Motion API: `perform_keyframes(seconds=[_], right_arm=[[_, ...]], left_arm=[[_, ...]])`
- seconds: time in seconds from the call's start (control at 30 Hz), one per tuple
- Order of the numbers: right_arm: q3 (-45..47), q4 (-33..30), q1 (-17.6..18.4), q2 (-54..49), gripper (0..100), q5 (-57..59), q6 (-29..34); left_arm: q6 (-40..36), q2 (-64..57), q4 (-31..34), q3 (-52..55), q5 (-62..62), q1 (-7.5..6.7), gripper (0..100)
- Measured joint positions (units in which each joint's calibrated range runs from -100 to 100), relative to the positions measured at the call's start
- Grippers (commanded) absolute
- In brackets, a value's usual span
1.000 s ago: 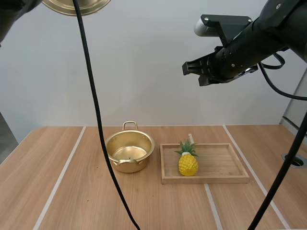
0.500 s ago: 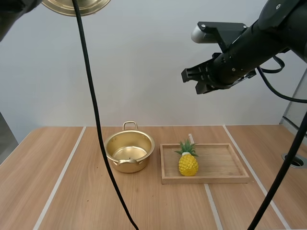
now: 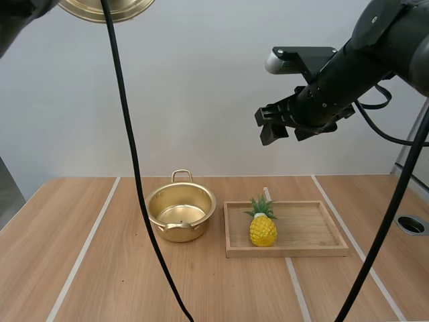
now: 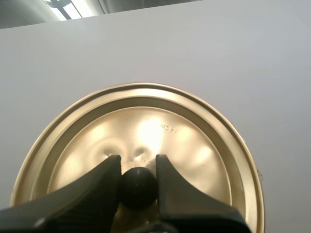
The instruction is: Open the pot, put the pineapple inside, and close it
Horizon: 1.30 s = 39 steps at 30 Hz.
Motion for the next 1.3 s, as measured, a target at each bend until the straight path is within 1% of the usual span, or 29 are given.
perform_keyframes(seconds=[0.23,0.33,0.47,0.63,0.73,0.87,1.0,1.3], right_arm=[[0.00,1.00,0.00,4.70,100,0.00,0.00],[1.85,1.47,0.00,6.00,100,-0.88,-0.34],[8.18,1.91,0.00,6.54,100,-6.04,-1.64],[18.24,3.11,0.00,6.64,100,-15.62,-3.93],[22.68,4.98,0.00,6.64,100,-20.49,-5.99],[27.02,5.92,0.48,6.92,100,-26.85,-7.64],[29.07,6.34,0.89,9.10,100,-29.84,-8.74],[29.39,7.49,1.04,15.07,100,-34.96,-11.28]], left_arm=[[0.00,0.00,0.00,0.00,0.00,0.00,0],[0.00,0.00,0.00,0.00,0.00,0.00,0],[0.00,0.00,0.00,0.00,0.00,0.00,0],[0.00,0.00,0.00,0.00,0.00,0.00,0],[0.00,0.00,0.00,0.00,0.00,0.00,0],[0.00,0.00,0.00,0.00,0.00,0.00,0],[0.00,0.00,0.00,0.00,0.00,0.00,0],[0.00,0.00,0.00,0.00,0.00,0.00,0]])
